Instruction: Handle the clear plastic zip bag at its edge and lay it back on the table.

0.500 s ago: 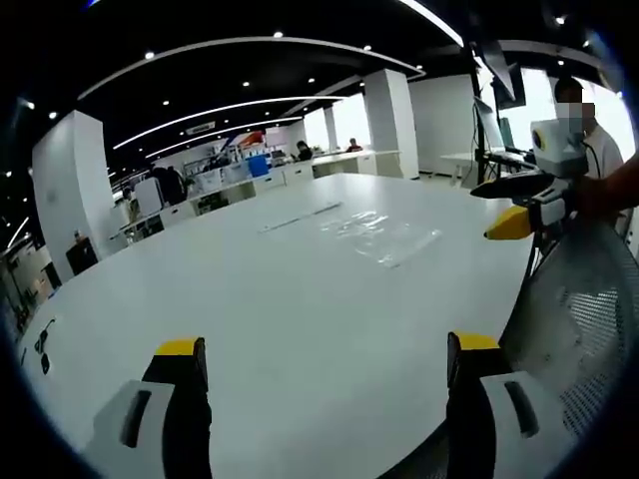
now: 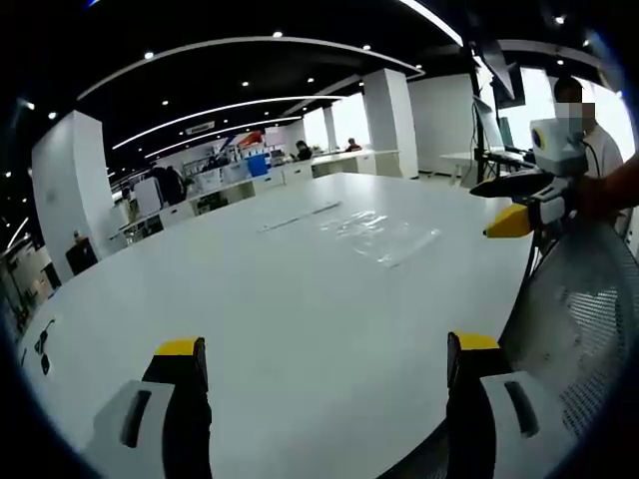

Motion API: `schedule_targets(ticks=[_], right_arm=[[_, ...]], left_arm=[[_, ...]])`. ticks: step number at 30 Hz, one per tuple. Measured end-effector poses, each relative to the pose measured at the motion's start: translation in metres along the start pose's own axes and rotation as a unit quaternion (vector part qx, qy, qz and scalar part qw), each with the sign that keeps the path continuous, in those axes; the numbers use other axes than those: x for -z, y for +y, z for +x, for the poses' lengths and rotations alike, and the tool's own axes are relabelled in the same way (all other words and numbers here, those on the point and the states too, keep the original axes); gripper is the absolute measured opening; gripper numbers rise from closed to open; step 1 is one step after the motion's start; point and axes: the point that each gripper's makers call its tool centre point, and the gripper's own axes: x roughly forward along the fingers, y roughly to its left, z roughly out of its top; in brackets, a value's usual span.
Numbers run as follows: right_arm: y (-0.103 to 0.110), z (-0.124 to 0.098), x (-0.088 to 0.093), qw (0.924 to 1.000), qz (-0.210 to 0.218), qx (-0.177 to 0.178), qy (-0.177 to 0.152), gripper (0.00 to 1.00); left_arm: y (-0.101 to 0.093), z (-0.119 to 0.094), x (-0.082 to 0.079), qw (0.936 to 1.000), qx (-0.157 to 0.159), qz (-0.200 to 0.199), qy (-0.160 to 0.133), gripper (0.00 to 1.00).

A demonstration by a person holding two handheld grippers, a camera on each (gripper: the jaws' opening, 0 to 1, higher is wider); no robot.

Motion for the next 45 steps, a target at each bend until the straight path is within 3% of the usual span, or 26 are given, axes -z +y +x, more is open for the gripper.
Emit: schedule_targets(ticks=[45], right_arm=[[0.0045, 0.0014, 0.0082, 0.9997, -0.002, -0.012, 0.022, 0.98]], left_arm=[[-0.002, 0.0006, 0.0023, 1.0, 0.003, 0.004, 0.006, 0.99]])
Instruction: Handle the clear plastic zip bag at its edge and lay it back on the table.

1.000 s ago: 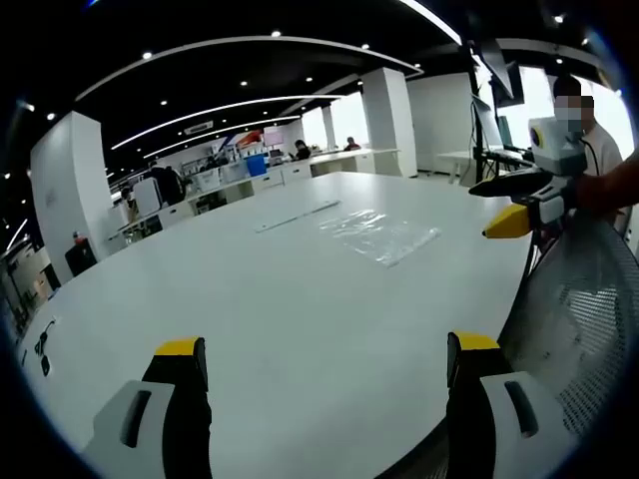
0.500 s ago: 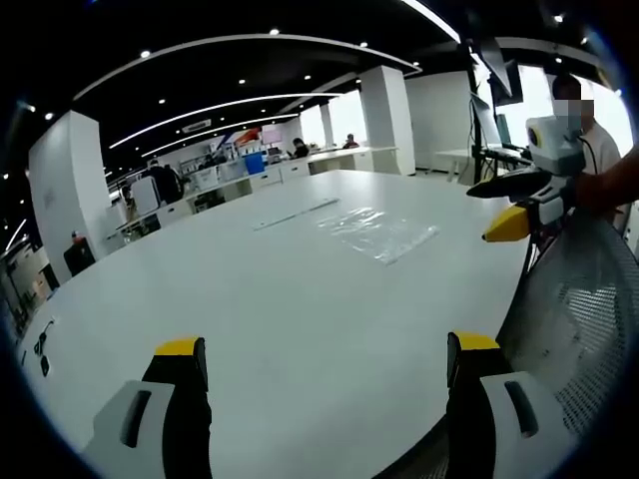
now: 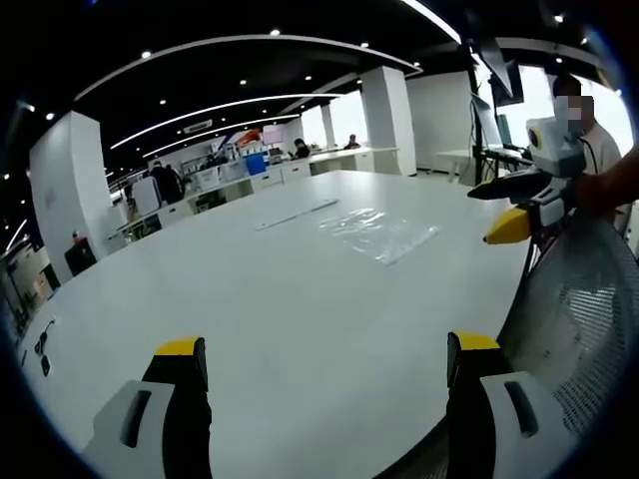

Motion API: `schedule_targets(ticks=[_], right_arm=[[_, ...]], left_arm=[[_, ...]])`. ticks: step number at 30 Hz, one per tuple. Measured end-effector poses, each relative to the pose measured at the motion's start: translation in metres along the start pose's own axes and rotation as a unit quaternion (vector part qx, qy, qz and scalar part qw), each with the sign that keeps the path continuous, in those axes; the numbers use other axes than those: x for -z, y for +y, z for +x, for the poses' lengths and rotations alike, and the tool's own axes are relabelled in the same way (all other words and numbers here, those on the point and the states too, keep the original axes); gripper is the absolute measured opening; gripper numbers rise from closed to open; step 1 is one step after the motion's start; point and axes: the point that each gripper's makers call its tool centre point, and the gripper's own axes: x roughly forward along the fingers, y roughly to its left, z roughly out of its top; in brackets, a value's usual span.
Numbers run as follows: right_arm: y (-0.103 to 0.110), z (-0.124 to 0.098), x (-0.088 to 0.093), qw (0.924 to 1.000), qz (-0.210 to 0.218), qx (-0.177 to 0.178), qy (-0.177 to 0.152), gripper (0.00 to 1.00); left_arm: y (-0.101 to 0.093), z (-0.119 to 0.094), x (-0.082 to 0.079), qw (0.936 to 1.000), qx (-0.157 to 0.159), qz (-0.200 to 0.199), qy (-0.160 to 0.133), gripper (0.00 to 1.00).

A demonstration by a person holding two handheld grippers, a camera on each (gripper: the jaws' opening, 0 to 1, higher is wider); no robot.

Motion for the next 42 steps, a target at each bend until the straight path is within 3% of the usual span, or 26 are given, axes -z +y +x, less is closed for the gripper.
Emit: schedule_targets(ticks=[13, 25, 34, 42], right_arm=[[-0.002, 0.0, 0.002, 1.0, 0.002, 0.002, 0.007, 0.96], [-0.003, 0.001, 0.005, 0.9997, 0.008, -0.01, 0.022, 0.94], [-0.013, 0.004, 0.014, 0.9984, -0.012, -0.018, 0.053, 0.92], [-0.022, 0.008, 0.019, 0.9964, -0.021, -0.032, 0.076, 0.89]], left_arm=[[-0.004, -0.002, -0.004, 1.0, 0.001, 0.006, 0.003, 0.99], [-0.011, 0.0, 0.003, 0.9993, 0.018, 0.016, 0.028, 0.99], [-0.014, 0.001, 0.005, 0.9982, 0.034, 0.029, 0.041, 0.99], [-0.02, 0.005, -0.004, 0.997, 0.052, 0.025, 0.051, 0.99]])
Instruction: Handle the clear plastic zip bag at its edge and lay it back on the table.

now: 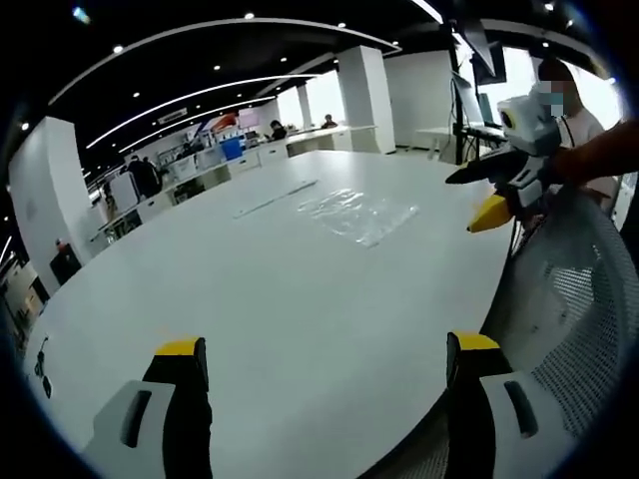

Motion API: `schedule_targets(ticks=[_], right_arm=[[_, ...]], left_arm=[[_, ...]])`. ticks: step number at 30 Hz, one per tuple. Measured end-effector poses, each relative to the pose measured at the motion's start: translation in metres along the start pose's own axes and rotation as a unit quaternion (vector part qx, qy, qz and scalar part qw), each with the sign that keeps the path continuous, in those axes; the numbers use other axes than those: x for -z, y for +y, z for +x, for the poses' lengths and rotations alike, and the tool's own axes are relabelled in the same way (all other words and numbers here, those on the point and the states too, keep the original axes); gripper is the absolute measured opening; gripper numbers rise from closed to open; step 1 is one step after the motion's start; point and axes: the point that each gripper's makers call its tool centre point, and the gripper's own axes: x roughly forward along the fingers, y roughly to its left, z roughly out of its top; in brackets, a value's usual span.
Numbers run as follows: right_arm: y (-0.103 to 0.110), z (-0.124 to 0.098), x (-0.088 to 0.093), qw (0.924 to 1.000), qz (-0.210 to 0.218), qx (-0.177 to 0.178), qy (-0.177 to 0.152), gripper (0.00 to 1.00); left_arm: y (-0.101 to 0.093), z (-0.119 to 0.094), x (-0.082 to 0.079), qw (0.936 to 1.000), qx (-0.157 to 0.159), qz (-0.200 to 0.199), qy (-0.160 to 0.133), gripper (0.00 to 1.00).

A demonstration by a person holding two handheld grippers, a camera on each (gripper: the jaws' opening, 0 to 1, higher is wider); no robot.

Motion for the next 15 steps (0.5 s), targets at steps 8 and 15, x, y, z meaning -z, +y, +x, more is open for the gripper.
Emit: schedule_targets(ticks=[8, 15], right_arm=[[-0.009, 0.001, -0.006, 0.9999, -0.014, -0.004, 0.003, 0.88], [-0.018, 0.005, -0.007, 0.9996, -0.025, -0.01, 0.01, 0.87]], left_arm=[[-0.006, 0.006, -0.007, 0.9998, 0.02, 0.001, 0.001, 0.99], [-0.007, 0.008, -0.003, 0.9993, 0.036, -0.005, 0.01, 0.99]])
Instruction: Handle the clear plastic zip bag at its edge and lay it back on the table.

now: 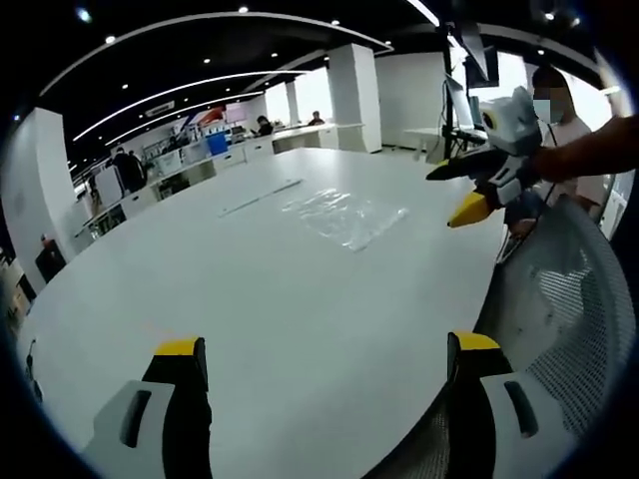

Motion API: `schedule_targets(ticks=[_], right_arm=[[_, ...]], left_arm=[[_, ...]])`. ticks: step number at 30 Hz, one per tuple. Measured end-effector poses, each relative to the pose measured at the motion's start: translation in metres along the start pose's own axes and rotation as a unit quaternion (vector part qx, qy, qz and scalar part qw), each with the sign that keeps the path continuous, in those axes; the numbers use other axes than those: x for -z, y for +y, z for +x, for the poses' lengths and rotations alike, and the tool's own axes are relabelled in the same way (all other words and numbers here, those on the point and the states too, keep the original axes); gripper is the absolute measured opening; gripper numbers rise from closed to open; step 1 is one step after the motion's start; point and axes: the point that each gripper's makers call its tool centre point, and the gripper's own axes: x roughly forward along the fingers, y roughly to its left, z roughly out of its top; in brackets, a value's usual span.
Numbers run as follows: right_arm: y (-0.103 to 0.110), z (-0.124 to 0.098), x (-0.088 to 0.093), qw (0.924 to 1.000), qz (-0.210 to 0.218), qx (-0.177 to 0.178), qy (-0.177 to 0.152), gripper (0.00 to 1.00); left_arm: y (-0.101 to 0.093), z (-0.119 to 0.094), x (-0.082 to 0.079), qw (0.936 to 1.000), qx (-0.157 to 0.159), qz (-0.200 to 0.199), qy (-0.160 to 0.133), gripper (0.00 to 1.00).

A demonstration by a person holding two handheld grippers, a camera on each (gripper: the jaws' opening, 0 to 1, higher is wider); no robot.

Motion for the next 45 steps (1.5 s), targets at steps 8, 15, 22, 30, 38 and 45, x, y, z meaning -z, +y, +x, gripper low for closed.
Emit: schedule_targets(ticks=[8, 15, 22, 30, 38, 45], right_arm=[[-0.003, 0.005, 0.004, 0.9994, -0.025, -0.016, 0.018, 0.87], [-0.014, 0.011, 0.007, 0.9982, -0.044, -0.025, 0.032, 0.87], [-0.017, 0.016, 0.007, 0.9968, -0.059, -0.03, 0.044, 0.85], [-0.024, 0.025, 0.011, 0.9943, -0.078, -0.04, 0.061, 0.82], [-0.03, 0.034, 0.019, 0.9916, -0.088, -0.048, 0.081, 0.77], [-0.039, 0.043, 0.025, 0.99, -0.092, -0.051, 0.095, 0.74]], left_arm=[[0.006, 0.002, 0.002, 1.0, 0.005, 0.001, 0.003, 0.99], [0.007, 0.004, 0.003, 0.9998, 0.01, 0.013, 0.007, 0.99], [0.004, 0.006, 0.002, 0.9997, 0.019, 0.015, 0.01, 0.99], [0.003, 0.006, 0.002, 0.9995, 0.026, 0.01, 0.012, 0.99], [0.004, 0.006, 0.001, 0.9995, 0.028, 0.006, 0.009, 0.99], [0.003, 0.007, -0.002, 0.9996, 0.028, -0.006, 0.002, 0.99]])
